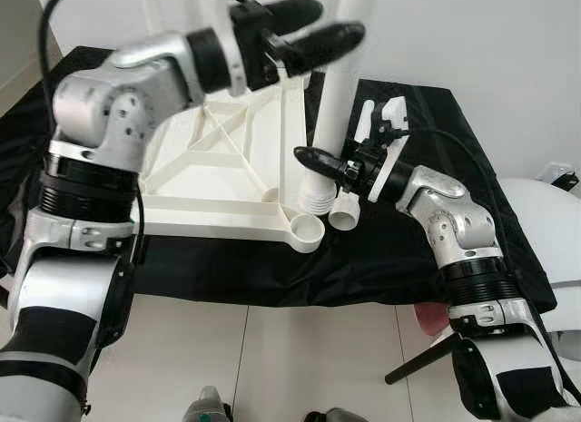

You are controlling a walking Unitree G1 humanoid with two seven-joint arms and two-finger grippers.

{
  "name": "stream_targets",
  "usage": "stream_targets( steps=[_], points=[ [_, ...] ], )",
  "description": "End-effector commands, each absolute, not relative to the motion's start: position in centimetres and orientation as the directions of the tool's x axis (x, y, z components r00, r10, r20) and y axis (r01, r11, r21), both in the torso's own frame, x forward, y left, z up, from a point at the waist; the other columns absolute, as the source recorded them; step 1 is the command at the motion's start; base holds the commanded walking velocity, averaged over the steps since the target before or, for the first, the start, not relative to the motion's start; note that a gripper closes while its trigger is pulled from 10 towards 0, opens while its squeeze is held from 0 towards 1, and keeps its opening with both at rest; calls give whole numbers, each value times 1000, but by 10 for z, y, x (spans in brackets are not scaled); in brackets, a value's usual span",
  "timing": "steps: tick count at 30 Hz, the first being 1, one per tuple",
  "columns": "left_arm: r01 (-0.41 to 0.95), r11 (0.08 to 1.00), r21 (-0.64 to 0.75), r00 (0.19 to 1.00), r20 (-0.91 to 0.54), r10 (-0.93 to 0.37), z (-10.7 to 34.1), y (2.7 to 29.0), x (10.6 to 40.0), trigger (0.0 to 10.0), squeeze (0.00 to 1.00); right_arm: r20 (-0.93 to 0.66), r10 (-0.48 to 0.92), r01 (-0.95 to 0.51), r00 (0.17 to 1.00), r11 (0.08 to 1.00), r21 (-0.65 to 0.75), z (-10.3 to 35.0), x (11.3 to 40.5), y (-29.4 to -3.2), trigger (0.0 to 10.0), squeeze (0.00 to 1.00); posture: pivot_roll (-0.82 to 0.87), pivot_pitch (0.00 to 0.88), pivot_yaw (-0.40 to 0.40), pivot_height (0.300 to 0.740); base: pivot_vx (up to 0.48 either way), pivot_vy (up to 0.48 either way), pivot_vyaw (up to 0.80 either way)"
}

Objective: Building children table

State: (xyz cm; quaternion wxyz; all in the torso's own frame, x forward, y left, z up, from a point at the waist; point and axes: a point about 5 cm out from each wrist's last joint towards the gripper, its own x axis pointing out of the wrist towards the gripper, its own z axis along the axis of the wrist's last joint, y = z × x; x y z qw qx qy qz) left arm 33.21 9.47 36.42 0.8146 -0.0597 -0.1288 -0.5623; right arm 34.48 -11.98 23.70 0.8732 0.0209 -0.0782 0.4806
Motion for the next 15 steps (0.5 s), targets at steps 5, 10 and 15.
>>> stream_targets(
  steps=[5, 10, 15],
  points=[
    [883, 469, 14, 446, 284, -849, 358, 108, 341, 10000, 0, 193, 807, -818, 558, 574, -31, 240, 347, -125, 10000, 0, 53, 3, -37, 740, 0, 0, 0],
    [830, 558, -13, 541, 264, -798, 341, 114, 347, 10000, 0, 215, 773, -791, 596, 612, -9, 240, 348, -128, 10000, 0, 56, 6, -40, 740, 0, 0, 0],
    [746, 665, 29, 651, 178, -738, 302, 115, 348, 10000, 0, 240, 716, -740, 656, 673, 15, 234, 348, -130, 10000, 0, 61, 13, -40, 740, 0, 0, 0]
  ],
)
